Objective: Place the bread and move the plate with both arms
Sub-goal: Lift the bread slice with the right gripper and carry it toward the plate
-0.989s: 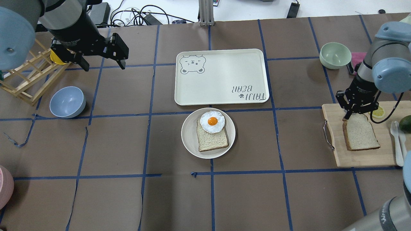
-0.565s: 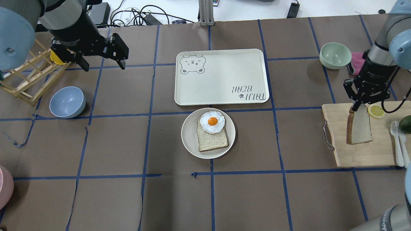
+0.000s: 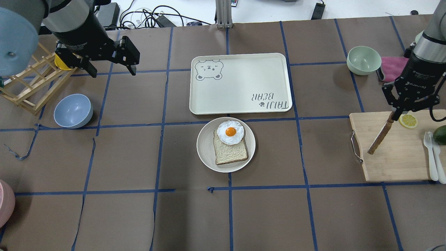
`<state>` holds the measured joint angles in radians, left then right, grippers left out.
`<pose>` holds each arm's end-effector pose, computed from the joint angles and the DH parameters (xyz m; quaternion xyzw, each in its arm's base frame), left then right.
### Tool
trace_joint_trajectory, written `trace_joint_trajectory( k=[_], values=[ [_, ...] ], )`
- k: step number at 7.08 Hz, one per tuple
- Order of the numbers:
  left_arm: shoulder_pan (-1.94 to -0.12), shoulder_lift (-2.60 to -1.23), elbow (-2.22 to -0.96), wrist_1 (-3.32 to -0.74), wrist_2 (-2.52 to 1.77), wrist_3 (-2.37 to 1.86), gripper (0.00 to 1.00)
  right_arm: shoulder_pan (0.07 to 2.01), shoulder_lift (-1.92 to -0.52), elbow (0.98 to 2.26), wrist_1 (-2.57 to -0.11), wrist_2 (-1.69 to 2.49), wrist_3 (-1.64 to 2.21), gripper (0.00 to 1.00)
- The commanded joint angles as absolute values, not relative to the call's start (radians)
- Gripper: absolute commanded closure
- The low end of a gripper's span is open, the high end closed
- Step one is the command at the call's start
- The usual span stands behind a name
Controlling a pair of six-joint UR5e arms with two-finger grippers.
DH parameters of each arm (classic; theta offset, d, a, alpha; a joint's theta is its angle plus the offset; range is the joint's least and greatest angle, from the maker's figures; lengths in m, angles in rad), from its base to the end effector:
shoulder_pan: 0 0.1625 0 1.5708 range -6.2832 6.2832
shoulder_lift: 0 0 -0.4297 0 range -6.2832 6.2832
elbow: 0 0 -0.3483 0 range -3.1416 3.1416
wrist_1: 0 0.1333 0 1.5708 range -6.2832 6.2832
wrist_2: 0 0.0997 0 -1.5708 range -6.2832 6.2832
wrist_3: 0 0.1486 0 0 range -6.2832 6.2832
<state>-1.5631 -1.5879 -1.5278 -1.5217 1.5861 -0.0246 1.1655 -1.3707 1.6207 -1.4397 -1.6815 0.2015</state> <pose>-0.1274 -0.4671 0.4605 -0.0164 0.9991 -0.0375 0.0073 -0.0742 -0.4693 0.3233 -0.2829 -0.9387 -0.1937 0.0348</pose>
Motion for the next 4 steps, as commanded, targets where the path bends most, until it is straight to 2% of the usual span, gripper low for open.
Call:
trace_joint_trajectory(
  k=[1, 4],
  values=[
    [-1.563, -1.588, -1.528, -1.522, 1.586, -0.025, 0.00, 1.196, -1.376, 1.539, -1.332, -1.672, 0.239, 1.00],
    [-1.563, -1.588, -1.528, -1.522, 1.585, -0.025, 0.00, 1.317, -1.376, 1.508, -1.296, -1.608, 0.423, 1.00]
  ],
)
